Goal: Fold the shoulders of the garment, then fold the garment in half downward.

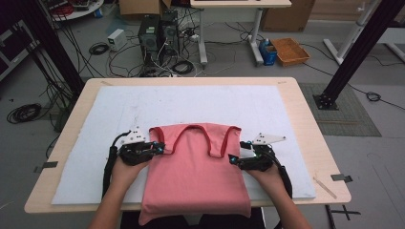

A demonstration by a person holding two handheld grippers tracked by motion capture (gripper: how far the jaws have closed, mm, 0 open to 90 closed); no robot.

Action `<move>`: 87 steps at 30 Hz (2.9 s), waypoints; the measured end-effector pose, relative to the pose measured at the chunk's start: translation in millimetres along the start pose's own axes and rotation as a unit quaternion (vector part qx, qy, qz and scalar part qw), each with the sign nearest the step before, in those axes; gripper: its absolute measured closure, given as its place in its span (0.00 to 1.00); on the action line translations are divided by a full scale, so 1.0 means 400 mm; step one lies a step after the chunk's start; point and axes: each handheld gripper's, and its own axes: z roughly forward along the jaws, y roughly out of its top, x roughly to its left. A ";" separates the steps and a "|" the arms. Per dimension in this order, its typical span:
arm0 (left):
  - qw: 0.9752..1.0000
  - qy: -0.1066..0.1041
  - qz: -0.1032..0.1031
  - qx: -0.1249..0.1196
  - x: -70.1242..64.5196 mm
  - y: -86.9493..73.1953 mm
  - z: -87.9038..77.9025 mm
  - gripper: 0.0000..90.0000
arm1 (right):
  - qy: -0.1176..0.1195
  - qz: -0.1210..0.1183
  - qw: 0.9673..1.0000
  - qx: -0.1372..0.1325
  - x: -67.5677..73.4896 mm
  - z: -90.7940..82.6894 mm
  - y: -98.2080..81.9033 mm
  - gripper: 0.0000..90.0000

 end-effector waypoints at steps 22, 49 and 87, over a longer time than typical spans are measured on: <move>0.999 0.030 -0.009 0.042 -0.006 -0.016 0.005 0.42 | 0.004 0.007 1.000 0.002 -0.004 0.002 0.001 0.24; 0.998 0.050 -0.032 -0.023 0.049 -0.009 -0.054 0.23 | 0.009 0.014 1.000 -0.013 -0.010 -0.016 0.001 0.24; 0.993 0.086 -0.073 0.045 0.206 0.026 0.068 0.25 | -0.081 0.028 0.994 0.062 -0.166 0.089 0.095 0.36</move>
